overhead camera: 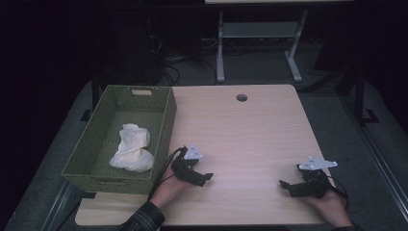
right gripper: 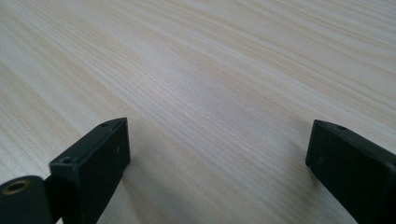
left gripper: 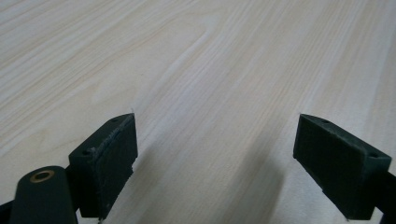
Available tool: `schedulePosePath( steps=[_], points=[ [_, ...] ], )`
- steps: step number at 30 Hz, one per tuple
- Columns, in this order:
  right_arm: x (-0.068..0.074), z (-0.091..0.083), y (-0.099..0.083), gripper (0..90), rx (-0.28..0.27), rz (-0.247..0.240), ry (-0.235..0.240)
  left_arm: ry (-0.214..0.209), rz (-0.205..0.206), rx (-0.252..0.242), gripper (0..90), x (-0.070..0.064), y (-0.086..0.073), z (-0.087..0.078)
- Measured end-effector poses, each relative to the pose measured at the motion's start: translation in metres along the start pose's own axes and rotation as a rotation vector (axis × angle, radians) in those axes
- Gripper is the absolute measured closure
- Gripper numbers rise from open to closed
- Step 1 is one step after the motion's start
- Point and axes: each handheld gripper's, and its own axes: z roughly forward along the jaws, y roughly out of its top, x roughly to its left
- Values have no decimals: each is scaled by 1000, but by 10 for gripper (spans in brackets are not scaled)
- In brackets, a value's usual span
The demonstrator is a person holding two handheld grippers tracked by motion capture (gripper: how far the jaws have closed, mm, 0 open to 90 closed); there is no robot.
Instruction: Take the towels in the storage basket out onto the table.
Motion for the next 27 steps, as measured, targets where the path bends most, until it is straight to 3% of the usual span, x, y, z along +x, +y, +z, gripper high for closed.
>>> schedulePosePath(
  steps=[27],
  points=[
    [0,2,2,21,9,-12,19,-15,-9,-3,131,1,14,-13]
  ],
)
